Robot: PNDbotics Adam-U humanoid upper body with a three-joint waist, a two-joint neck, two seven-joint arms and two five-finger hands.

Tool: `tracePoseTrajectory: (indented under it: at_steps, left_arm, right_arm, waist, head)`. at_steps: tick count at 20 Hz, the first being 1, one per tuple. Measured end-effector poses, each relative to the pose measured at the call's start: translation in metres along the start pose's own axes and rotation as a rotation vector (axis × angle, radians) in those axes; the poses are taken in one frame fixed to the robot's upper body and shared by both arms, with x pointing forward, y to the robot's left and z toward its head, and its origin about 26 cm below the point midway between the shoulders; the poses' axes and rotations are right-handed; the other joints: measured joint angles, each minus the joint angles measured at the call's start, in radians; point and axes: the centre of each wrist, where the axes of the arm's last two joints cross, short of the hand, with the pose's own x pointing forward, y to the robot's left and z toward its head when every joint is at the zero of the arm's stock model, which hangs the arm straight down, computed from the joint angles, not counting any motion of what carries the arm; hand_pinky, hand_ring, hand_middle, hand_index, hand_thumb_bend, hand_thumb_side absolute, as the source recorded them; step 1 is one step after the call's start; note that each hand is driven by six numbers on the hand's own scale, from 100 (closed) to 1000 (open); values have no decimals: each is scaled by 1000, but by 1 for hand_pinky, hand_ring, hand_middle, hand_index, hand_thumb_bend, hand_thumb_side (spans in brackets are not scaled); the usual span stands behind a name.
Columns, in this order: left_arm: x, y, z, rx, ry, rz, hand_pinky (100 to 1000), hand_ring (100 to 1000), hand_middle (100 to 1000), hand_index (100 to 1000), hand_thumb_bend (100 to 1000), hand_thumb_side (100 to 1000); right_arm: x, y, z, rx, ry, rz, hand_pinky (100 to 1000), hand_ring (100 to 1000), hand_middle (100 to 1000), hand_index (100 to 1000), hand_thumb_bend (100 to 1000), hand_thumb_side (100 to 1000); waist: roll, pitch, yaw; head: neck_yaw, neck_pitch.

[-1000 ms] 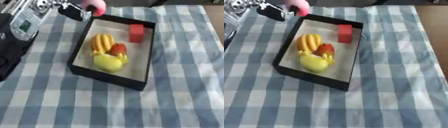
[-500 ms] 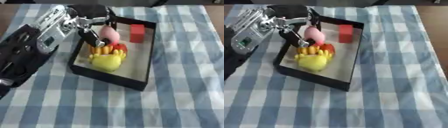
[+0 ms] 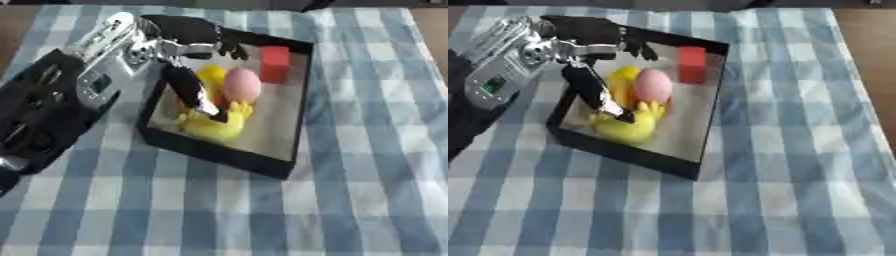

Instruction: Pick up objects on the table and place them in the box.

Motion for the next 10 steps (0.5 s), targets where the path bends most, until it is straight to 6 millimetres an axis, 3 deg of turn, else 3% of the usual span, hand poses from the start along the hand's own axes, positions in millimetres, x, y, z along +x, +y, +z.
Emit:
tracePoseTrajectory:
  at_steps: [4,5,6,10]
  left_arm:
    - [-6,3,38,227,84,177,884,764,813,903,100,651]
    - [-6,5,46,279,99,216,860,705,795,860,100,663]
    - [-9,3,54,350,121,282,860,705,795,860,100,663]
    - [-38,-27,92,678,250,619,847,671,775,819,100,754]
  right_arm:
    - [-1,-2,0,-11,-5,2,794,826,621,778,100,623]
    - [-1,-2,0,-13,-5,2,795,827,622,779,100,613]
    - [-1,-3,0,-18,-4,4,795,827,622,779,100,613]
    - [-4,-6,2,-42,4,20,794,827,622,779,100,617]
  waist:
    - [0,0,9]
    - [0,0,11]
    - [0,0,16]
    - [0,0,32]
  head:
    - [-1,2]
    - [-2,2]
    - [-8,2]
    - [-23,1]
